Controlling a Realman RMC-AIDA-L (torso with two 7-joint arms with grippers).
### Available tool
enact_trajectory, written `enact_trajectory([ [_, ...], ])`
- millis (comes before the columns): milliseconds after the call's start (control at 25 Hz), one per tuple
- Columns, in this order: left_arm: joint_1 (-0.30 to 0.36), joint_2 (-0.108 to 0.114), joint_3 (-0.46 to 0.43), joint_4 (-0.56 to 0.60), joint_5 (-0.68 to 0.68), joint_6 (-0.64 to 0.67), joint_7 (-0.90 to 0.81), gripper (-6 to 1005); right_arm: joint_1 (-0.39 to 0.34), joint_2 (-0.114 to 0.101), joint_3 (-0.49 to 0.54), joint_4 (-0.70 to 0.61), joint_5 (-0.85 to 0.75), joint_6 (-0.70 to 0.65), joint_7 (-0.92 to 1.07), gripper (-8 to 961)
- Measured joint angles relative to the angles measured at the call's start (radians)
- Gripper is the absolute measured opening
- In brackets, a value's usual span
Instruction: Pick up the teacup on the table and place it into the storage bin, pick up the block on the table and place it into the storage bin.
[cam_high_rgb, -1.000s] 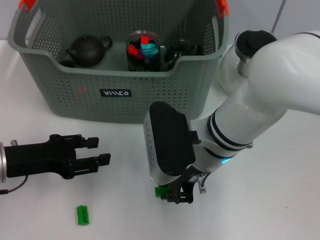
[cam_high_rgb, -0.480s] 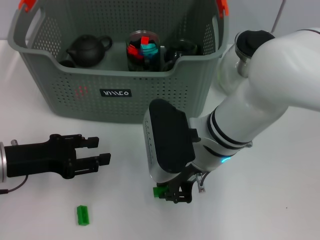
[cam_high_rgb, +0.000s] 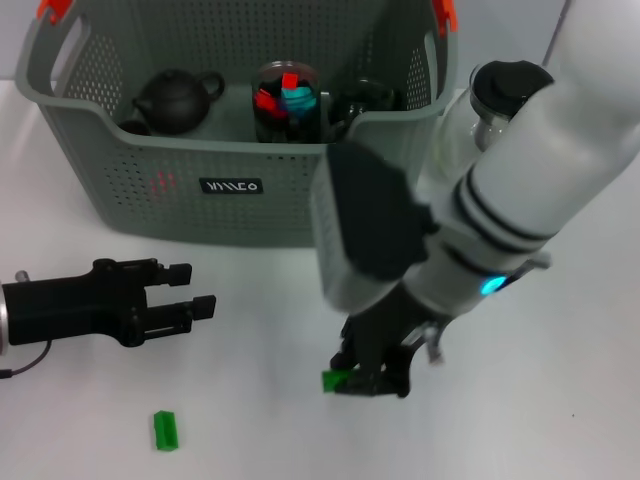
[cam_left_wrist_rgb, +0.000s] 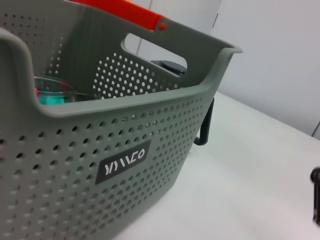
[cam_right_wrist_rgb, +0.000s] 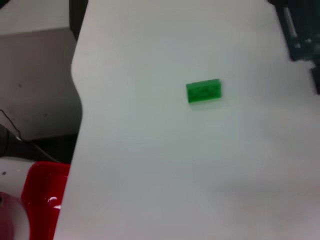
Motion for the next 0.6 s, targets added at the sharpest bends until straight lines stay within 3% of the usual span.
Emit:
enact_trajectory([
  [280, -0.008, 0.004, -0.005, -0.009, -0.002, -0.006, -0.013, 615, -0.003, -0.001, 0.191, -0.124, -0.055, -0.164, 0.02, 233],
  [600, -0.016, 0.012, -0.012, -0.004, -0.002, -0.008, -0.014, 615, 0.009, -0.005, 0.414, -0.328, -0.052, -0.215, 0.044, 247],
])
